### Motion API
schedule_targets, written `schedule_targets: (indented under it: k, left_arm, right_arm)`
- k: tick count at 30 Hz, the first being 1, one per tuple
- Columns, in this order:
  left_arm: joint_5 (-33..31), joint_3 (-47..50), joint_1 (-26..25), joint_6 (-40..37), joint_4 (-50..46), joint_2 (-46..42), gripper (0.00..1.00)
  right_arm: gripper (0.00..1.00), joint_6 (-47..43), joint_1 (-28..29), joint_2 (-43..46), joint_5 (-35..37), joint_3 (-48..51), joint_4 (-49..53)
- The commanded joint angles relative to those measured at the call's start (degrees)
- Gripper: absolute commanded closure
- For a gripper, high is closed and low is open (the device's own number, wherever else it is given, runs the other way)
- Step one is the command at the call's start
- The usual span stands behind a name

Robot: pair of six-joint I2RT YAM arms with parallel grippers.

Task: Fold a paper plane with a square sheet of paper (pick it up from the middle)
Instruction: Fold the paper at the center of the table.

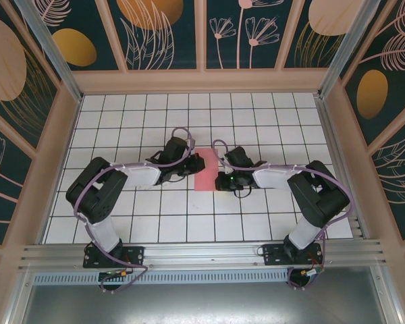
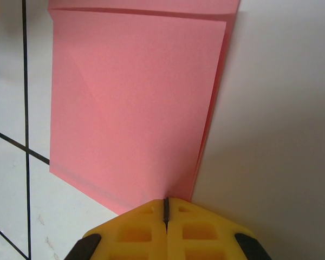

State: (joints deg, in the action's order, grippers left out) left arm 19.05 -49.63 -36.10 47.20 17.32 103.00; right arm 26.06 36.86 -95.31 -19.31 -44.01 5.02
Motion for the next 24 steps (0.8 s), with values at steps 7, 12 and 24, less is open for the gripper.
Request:
schedule_targets:
  k: [7,12,24]
  left_arm:
    - [-5.7,-1.4,0.2,-1.2,-3.9,4.3,0.99]
    - [-6.4,-0.7,0.2,-1.3,-4.4,5.7,1.00]
    - [-5.0,1.2,0.2,-0.4,-2.8,6.5,1.00]
  right_arm:
    - [1.00,0.4,0.7,-0.8,3.1,0.4,6.4]
    - [1.00,-0.1,0.8,1.2,2.2,-2.1,6.1]
    - [1.00,4.8,1.2,0.3,-3.2,-4.1,-6.6]
